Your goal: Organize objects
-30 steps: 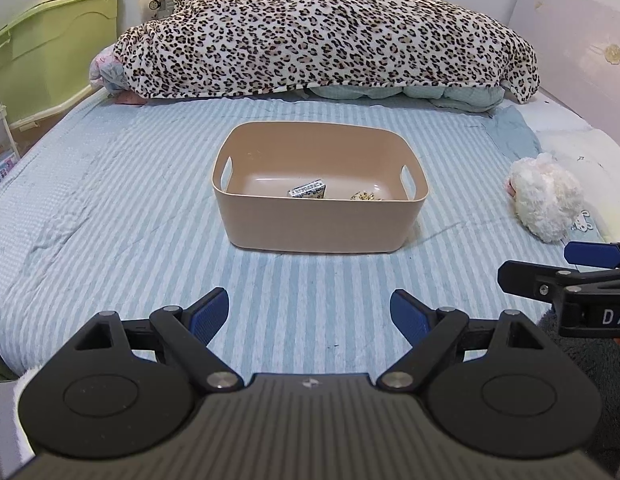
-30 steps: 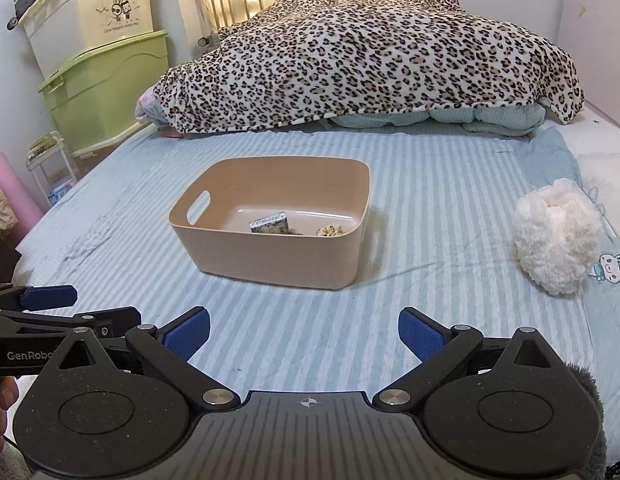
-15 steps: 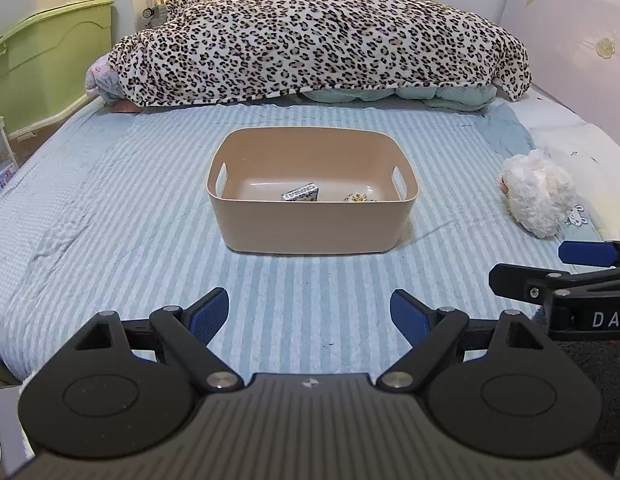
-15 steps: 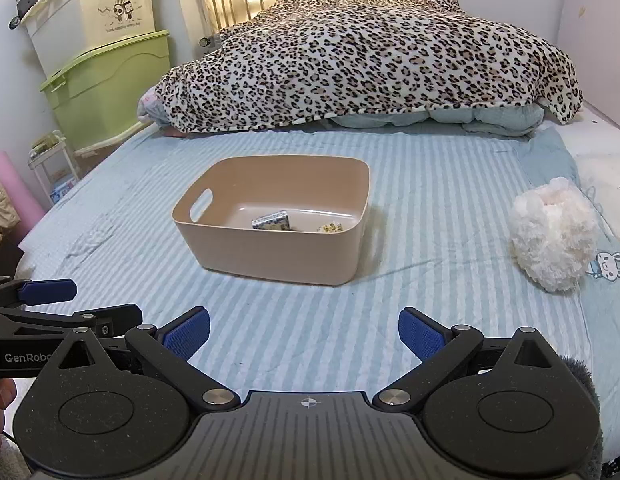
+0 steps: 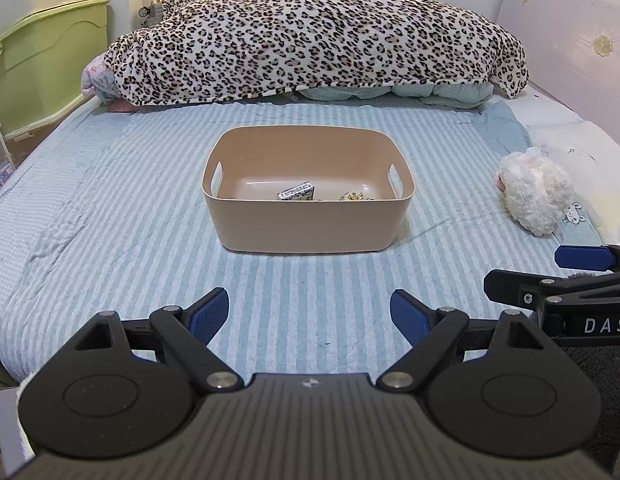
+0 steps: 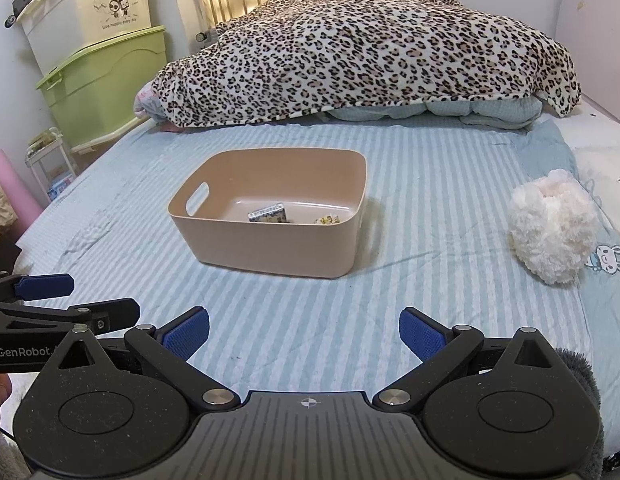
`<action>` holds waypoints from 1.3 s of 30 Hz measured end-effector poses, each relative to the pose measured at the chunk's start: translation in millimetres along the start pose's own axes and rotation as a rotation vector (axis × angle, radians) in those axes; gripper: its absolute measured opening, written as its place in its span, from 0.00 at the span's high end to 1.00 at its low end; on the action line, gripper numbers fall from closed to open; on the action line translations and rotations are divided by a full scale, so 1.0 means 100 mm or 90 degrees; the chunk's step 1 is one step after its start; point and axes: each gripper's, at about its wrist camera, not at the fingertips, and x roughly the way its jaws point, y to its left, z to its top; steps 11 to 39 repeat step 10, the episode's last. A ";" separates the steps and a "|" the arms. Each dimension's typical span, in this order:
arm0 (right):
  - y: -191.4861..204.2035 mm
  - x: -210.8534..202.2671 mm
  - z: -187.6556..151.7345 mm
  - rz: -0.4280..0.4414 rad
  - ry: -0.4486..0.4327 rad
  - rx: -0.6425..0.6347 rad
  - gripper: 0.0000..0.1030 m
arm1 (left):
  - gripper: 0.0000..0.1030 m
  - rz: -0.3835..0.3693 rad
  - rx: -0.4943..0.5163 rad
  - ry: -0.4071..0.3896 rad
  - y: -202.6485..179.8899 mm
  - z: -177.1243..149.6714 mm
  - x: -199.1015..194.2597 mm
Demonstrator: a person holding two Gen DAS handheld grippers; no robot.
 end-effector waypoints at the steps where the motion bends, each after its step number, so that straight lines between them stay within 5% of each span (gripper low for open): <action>1: 0.00 0.00 0.00 0.000 0.000 0.000 0.00 | 0.14 0.000 0.002 0.000 -0.01 0.00 0.00; 39: -0.02 0.05 0.01 0.000 0.010 0.003 0.00 | 0.13 -0.010 0.000 0.004 -0.01 0.02 0.05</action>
